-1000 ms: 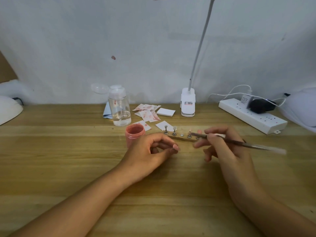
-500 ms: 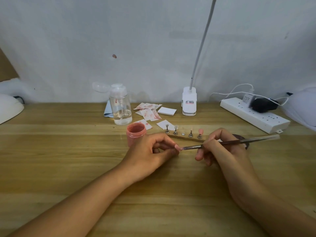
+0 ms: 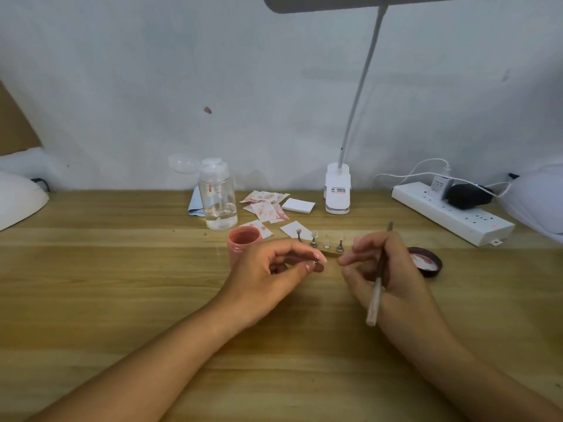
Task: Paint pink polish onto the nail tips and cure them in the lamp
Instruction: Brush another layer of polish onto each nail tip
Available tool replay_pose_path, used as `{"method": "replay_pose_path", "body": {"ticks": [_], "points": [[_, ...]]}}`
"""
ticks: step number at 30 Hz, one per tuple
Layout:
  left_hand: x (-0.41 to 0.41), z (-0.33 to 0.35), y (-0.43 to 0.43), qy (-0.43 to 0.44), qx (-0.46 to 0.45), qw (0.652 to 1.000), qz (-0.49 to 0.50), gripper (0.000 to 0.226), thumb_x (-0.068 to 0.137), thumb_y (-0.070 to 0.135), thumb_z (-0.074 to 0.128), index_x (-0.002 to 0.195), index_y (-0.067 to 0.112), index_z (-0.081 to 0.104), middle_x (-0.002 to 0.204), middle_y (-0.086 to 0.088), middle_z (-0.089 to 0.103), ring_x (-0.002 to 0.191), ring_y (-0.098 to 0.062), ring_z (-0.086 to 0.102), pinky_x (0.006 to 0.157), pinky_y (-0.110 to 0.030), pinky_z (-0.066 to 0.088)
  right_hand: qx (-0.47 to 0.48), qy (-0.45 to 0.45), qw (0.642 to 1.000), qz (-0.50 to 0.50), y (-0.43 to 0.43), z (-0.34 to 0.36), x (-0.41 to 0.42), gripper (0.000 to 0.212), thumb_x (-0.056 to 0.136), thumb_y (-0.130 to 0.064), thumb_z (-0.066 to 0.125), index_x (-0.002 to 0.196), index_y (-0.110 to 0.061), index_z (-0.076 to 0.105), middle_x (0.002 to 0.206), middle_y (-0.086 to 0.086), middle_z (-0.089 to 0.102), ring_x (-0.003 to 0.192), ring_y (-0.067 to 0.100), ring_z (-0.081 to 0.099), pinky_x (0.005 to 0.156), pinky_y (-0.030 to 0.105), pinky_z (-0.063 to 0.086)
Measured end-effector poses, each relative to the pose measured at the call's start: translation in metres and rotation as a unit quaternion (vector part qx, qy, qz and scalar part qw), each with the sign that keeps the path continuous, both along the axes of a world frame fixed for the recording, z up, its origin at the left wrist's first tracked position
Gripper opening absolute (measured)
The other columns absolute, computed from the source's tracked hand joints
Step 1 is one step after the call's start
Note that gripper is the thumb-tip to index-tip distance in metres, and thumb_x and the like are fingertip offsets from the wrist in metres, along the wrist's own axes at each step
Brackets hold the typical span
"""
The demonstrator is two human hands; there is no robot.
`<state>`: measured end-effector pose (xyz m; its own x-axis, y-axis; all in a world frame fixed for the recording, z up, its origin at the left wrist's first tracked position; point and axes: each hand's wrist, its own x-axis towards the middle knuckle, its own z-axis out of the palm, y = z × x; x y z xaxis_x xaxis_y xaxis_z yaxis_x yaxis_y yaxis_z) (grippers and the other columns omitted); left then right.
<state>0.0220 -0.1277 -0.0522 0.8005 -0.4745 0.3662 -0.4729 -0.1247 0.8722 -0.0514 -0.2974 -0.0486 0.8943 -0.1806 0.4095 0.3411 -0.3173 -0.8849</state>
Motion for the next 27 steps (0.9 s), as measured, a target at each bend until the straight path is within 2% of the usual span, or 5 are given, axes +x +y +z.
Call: {"method": "replay_pose_path", "body": {"ticks": [4,10,18,22,27], "points": [[-0.003,0.005,-0.003,0.040,-0.008,0.998,-0.037,0.023,0.089,-0.001,0.066,0.090,0.021,0.073,0.093,0.003,0.077,0.087,-0.001,0.071,0.060,-0.004,0.045,-0.075,-0.023,0.997,-0.004,0.004,-0.002,0.000,0.040,0.078,0.005,0.072,0.099,-0.018,0.047,0.090,-0.003,0.064,0.074,0.018,0.061,0.074,0.037,0.053],[-0.005,0.011,-0.003,0.102,-0.008,0.993,-0.063,0.018,0.090,0.007,0.068,0.103,0.017,0.059,0.087,0.003,0.077,0.064,0.007,0.063,0.055,-0.003,0.041,-0.094,-0.077,0.993,-0.012,0.003,-0.007,0.000,0.041,0.077,-0.004,0.077,0.095,-0.024,0.046,0.092,-0.011,0.065,0.079,0.019,0.064,0.074,0.038,0.054],[-0.007,0.027,0.001,0.101,0.088,0.988,-0.076,0.021,0.094,0.008,0.063,0.110,0.017,0.053,0.085,0.009,0.076,0.071,0.006,0.064,0.062,-0.007,0.043,-0.046,-0.081,0.995,0.034,0.005,0.000,-0.001,0.038,0.079,-0.010,0.075,0.086,-0.016,0.039,0.093,-0.001,0.071,0.087,0.022,0.069,0.081,0.040,0.055],[-0.012,0.029,0.001,0.068,0.140,0.985,-0.077,0.027,0.094,0.011,0.062,0.116,0.023,0.054,0.084,0.019,0.073,0.090,0.002,0.064,0.084,-0.012,0.043,-0.092,-0.073,0.993,0.021,0.004,-0.002,0.000,0.040,0.078,0.001,0.074,0.084,-0.014,0.037,0.087,-0.005,0.069,0.086,0.018,0.068,0.078,0.041,0.054],[-0.016,0.031,-0.002,0.018,0.189,0.979,-0.071,0.021,0.097,0.013,0.059,0.115,0.021,0.052,0.084,0.028,0.067,0.079,0.004,0.059,0.079,-0.015,0.042,-0.165,-0.118,0.979,0.011,0.003,0.000,-0.004,0.042,0.076,0.003,0.072,0.083,-0.017,0.035,0.086,-0.012,0.063,0.087,0.011,0.063,0.072,0.026,0.049]]}}
